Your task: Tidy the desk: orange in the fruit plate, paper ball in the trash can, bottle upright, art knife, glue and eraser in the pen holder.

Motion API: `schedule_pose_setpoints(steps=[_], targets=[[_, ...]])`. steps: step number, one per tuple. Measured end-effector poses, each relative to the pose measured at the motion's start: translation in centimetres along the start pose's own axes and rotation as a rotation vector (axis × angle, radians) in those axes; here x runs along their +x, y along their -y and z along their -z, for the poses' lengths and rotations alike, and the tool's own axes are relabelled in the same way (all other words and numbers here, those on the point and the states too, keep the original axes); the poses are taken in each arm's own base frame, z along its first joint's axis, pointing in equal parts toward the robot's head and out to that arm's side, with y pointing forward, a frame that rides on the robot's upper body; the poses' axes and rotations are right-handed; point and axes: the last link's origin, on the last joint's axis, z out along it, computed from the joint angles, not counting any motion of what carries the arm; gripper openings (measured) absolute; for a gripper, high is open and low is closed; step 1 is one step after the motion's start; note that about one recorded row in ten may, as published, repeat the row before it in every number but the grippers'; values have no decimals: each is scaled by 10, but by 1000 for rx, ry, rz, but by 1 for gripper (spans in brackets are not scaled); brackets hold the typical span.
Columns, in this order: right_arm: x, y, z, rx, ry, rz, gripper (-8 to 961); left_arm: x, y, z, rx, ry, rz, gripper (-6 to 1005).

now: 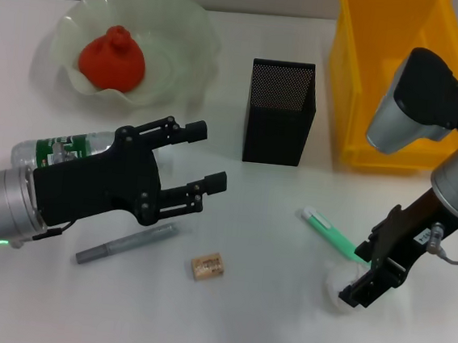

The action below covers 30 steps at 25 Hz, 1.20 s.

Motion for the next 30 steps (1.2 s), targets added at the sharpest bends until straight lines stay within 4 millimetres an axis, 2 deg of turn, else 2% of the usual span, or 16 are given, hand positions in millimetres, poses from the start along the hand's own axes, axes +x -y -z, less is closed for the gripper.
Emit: schedule_pose_setpoints(steps=[11, 24, 28, 30], targets=[[-2, 3, -11, -16, -19, -3, 775, 0, 2, -1, 7, 7, -3, 726], [-3, 2, -15, -13, -31, 9, 763, -1, 4, -2, 15, 16, -4, 726], [-4, 0, -14, -21, -14, 13, 603, -2, 4, -2, 18, 19, -4, 726], [-5, -1, -13, -28, 2, 16, 571, -2, 4, -2, 20, 20, -4, 726]])
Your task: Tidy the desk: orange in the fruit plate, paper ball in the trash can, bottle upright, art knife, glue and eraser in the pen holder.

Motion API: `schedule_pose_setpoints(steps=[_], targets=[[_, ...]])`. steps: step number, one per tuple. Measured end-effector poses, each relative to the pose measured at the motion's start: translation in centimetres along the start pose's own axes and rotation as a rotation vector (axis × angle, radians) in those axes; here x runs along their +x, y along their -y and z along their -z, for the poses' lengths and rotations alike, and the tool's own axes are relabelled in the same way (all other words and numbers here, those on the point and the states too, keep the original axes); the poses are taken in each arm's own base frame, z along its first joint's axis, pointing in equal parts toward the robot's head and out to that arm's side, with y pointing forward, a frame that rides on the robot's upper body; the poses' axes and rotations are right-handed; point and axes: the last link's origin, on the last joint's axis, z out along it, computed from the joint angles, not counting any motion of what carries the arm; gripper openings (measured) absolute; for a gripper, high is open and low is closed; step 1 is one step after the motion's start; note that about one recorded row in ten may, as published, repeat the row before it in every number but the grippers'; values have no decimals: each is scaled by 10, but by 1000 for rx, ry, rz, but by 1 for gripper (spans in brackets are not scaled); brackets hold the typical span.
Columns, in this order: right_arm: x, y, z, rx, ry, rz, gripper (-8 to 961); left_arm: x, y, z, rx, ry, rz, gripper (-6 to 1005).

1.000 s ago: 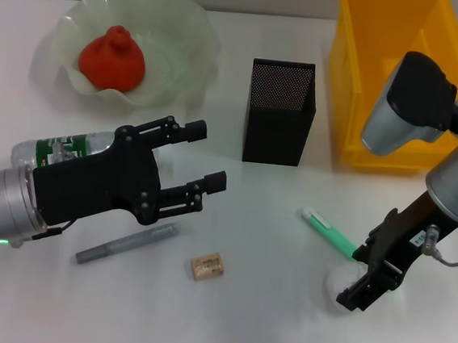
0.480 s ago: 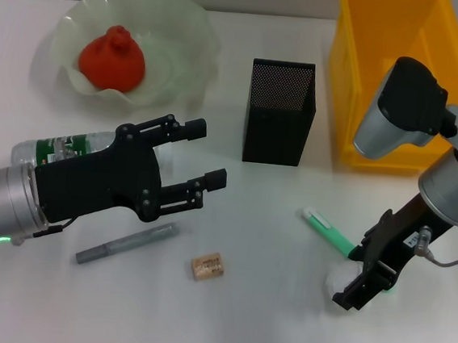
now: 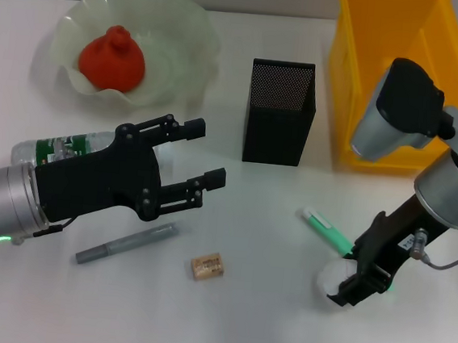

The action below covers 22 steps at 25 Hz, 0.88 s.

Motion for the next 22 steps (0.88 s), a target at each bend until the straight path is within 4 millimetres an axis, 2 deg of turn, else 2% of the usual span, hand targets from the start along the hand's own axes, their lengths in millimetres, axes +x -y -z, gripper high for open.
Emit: schedule_pose_setpoints(steps=[4, 7, 10, 11, 12, 13, 14, 15, 16, 17, 20, 21, 22], targets=[[0, -6, 14, 14, 97, 30, 507, 0, 0, 0, 1, 0, 0, 727], [1, -7, 21, 22, 165, 40, 505, 0, 0, 0, 2, 0, 0, 727], [4, -7, 36, -12, 344, 56, 504, 0, 1, 0, 5, 0, -13, 727], [9, -6, 47, -47, 487, 57, 504, 0, 0, 0, 7, -1, -20, 727], [9, -6, 47, -47, 487, 57, 504, 0, 0, 0, 7, -1, -20, 727], [13, -6, 52, -60, 555, 55, 504, 0, 0, 0, 7, -1, -20, 727], [23, -1, 62, -66, 723, 54, 504, 0, 0, 0, 9, -3, -23, 727], [23, -1, 62, -66, 723, 54, 503, 0, 0, 0, 9, -3, -23, 727], [34, 2, 67, -55, 857, 47, 503, -1, 0, 0, 14, -9, -15, 727], [34, 2, 67, -55, 857, 47, 503, -1, 0, 0, 14, -9, -15, 727], [53, 8, 69, -36, 1087, 41, 503, 0, 0, 0, 15, -11, -15, 727], [67, 12, 68, -2, 1228, 27, 503, 0, 0, 0, 15, -11, -15, 727], [67, 12, 68, -2, 1228, 27, 503, 0, 0, 0, 15, -11, -15, 727]])
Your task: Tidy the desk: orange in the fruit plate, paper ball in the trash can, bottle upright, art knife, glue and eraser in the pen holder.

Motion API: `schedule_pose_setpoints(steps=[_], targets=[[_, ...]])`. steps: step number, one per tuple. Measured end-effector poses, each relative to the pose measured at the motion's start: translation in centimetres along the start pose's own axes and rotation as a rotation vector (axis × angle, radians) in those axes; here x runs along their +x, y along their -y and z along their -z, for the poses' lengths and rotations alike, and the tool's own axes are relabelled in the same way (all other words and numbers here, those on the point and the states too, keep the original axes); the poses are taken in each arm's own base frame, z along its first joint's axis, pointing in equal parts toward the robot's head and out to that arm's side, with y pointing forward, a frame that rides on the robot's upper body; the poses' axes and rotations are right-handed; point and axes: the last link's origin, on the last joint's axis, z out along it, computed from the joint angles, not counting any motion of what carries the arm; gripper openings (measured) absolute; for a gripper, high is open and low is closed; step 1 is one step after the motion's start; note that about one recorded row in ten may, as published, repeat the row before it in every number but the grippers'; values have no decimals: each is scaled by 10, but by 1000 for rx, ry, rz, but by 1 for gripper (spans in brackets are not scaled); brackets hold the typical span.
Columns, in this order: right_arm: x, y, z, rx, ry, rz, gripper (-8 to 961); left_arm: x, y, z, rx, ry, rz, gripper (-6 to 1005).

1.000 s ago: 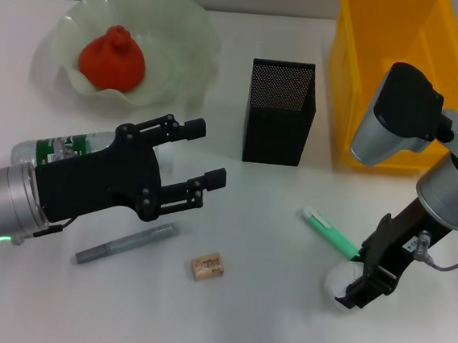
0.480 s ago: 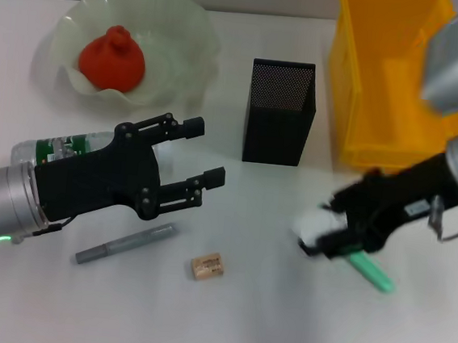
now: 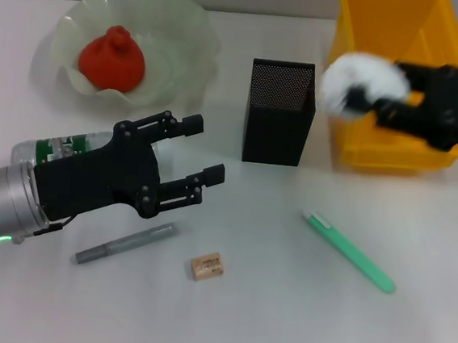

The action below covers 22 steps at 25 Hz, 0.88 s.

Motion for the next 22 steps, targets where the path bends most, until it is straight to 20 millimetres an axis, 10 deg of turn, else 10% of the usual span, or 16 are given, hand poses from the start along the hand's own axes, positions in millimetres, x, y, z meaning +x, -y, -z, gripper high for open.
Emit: schedule_pose_setpoints(steps=[9, 22], targets=[[22, 35, 51, 359, 310, 108, 502, 1, 0, -1, -3, -1, -10, 728], [30, 77, 37, 559, 141, 97, 501, 0, 0, -2, -8, 1, -11, 728]])
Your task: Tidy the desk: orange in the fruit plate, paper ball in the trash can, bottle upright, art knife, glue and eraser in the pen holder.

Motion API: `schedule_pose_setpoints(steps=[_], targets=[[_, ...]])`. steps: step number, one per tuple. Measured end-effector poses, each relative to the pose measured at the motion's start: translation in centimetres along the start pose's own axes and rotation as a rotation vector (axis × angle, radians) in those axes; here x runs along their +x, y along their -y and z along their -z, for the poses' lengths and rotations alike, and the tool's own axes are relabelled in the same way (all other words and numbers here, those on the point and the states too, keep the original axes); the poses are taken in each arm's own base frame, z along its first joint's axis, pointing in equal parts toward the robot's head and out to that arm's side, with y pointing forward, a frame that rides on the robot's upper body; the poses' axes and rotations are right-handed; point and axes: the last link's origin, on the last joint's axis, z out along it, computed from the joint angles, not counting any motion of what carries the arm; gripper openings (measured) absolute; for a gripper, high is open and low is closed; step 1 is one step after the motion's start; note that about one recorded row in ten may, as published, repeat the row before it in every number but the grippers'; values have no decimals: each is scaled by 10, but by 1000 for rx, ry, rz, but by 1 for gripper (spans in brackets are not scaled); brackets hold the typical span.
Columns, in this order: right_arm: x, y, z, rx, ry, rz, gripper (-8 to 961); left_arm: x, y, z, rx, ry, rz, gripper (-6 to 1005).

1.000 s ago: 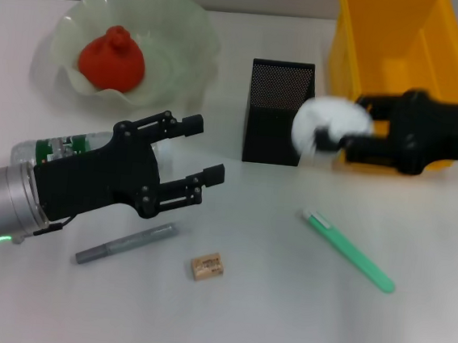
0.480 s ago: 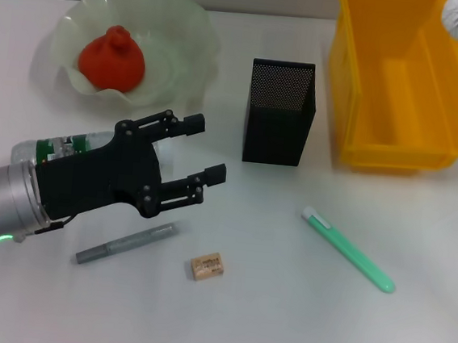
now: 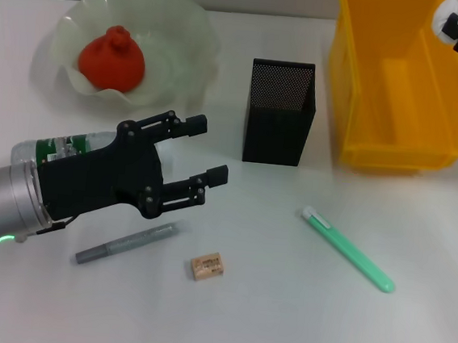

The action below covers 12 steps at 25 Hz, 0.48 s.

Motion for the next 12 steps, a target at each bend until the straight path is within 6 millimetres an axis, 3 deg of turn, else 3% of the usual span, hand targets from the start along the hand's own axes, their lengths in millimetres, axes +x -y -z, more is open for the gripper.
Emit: schedule_pose_setpoints(steps=[7, 12], targets=[[8, -2, -22, 13, -76, 24, 543, 0, 0, 1, 4, -1, 2, 729], [11, -5, -25, 9, -89, 47, 597, 0, 1, 0, 4, -2, 0, 729]])
